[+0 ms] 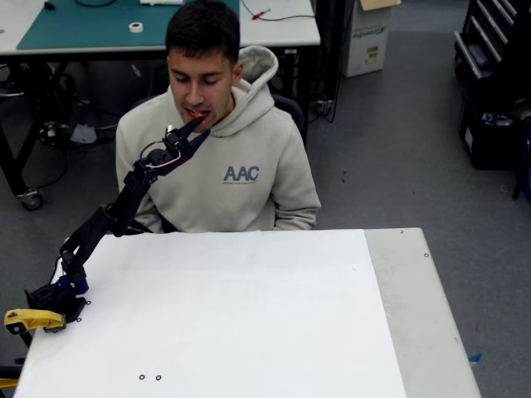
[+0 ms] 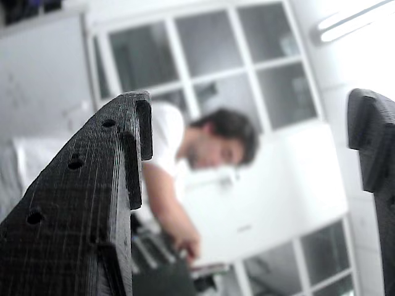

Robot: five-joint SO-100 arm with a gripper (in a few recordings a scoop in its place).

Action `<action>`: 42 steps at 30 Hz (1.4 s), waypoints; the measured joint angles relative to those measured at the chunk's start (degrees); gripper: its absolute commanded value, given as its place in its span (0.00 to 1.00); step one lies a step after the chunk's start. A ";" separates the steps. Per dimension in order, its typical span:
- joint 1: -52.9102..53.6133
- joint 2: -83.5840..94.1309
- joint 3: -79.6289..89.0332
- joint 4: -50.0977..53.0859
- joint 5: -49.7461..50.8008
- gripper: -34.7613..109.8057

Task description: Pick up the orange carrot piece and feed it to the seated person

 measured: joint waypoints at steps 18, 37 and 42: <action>-0.09 0.00 17.14 -0.70 0.88 0.23; -2.29 31.90 68.20 -0.70 45.00 0.23; -3.43 44.47 84.90 -0.70 59.24 0.23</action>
